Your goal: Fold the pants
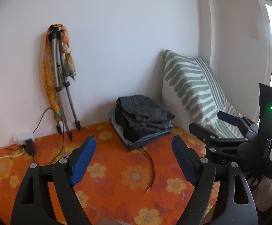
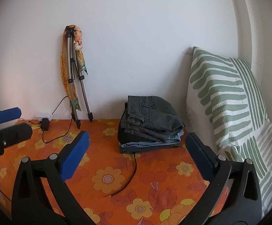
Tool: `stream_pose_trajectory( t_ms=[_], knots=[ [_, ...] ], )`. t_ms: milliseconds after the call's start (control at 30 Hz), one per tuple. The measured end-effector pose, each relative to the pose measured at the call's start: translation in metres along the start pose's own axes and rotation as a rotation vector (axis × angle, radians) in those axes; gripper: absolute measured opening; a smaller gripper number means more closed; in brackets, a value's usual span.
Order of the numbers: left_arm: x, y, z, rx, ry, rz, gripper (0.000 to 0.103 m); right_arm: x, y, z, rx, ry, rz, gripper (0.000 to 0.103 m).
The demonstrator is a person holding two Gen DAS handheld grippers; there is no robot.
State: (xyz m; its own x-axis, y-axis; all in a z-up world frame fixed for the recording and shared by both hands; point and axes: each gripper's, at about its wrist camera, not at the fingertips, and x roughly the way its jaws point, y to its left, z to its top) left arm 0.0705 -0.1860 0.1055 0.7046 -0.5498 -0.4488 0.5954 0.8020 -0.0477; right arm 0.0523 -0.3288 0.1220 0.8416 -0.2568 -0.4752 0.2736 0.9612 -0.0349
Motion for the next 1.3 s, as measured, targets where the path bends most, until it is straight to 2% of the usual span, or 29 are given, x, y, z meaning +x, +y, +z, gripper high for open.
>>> stream_pose_trajectory(
  t_ms=[133, 267, 400, 767, 1300],
  knots=[
    [0.003, 0.0, -0.009, -0.006, 0.034, 0.0, 0.083, 0.0, 0.003, -0.009, -0.002, 0.003, -0.007, 0.103],
    [0.007, -0.001, -0.019, 0.016, 0.061, 0.036, 0.083, 0.005, 0.001, -0.02, 0.02, 0.016, 0.005, 0.103],
    [0.012, 0.001, -0.025, 0.013, 0.087, 0.049, 0.083, 0.019, -0.001, -0.032, 0.033, 0.061, 0.024, 0.103],
    [0.015, 0.009, -0.028, -0.002, 0.093, 0.071, 0.083, 0.021, 0.01, -0.038, -0.018, 0.058, 0.02, 0.103],
    [0.013, 0.001, -0.027, 0.011, 0.084, 0.058, 0.083, 0.019, 0.003, -0.038, 0.005, 0.06, 0.01, 0.103]
  ],
)
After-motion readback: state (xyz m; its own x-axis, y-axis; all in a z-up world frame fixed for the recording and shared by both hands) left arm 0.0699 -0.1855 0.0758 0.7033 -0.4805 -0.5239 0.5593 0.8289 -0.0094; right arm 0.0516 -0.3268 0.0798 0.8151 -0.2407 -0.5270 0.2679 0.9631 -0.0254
